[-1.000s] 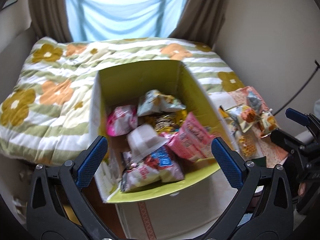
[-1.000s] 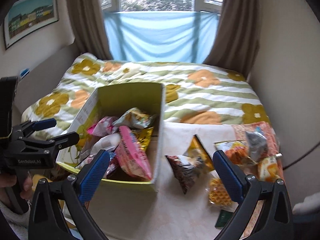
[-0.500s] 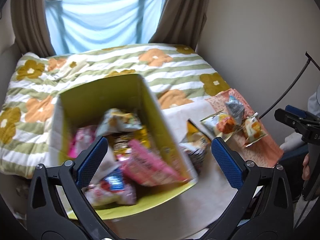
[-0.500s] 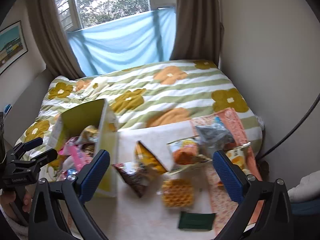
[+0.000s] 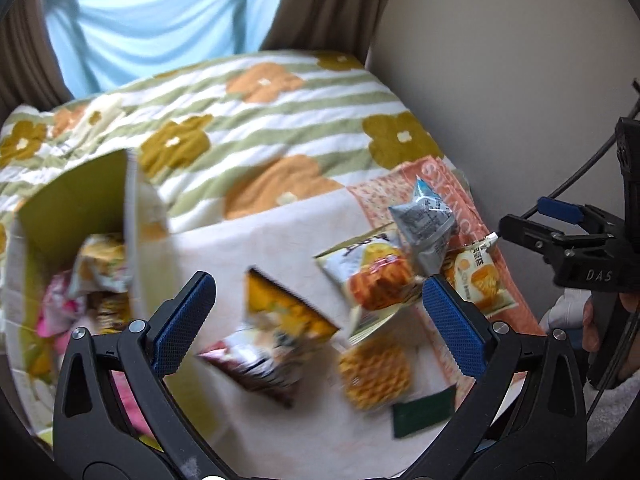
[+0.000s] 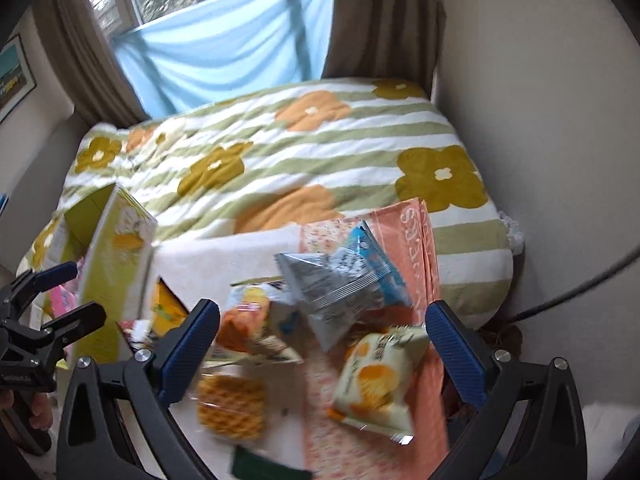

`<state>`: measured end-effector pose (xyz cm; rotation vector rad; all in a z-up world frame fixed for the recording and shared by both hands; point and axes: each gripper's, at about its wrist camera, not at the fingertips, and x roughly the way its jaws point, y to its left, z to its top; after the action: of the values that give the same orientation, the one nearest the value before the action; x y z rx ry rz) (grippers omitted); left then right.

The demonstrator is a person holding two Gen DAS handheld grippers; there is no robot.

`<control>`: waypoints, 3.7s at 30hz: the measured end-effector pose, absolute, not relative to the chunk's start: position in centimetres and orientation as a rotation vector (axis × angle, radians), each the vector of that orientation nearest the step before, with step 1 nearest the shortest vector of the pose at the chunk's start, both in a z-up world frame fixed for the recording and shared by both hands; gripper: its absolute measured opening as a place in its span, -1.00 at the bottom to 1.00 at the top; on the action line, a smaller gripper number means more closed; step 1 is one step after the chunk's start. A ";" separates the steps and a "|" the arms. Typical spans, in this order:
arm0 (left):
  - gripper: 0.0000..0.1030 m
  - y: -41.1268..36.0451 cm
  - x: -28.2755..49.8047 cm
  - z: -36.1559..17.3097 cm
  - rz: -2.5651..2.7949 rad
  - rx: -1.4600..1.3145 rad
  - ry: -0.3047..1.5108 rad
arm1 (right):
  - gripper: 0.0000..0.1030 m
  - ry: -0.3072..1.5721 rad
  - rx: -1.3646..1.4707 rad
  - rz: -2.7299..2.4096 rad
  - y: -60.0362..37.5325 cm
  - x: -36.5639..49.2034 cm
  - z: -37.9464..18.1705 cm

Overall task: Organize snacks
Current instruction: 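Move both tools back over the remaining snacks, then grasp the cheese stick bag with left tool while right tool grasps grey-white bag, then carry both bags over the yellow box and open both tools to drop them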

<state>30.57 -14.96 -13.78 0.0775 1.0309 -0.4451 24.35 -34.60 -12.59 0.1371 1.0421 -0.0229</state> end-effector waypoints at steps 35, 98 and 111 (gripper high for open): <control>0.99 -24.2 36.2 -26.6 -0.345 0.037 1.323 | 0.64 1.330 -0.351 0.361 -34.2 33.3 -27.2; 0.20 9.9 30.7 -9.3 -0.099 -0.099 0.966 | 0.35 0.908 -0.177 0.463 -8.3 30.4 -7.8; 0.20 17.9 31.8 -14.1 -0.092 -0.038 1.064 | 0.35 0.957 -0.198 0.435 -1.0 31.9 -10.9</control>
<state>31.80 17.89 -14.14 -0.0380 1.0643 -0.0924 31.86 -1.00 -10.88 -0.1979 0.9565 0.4346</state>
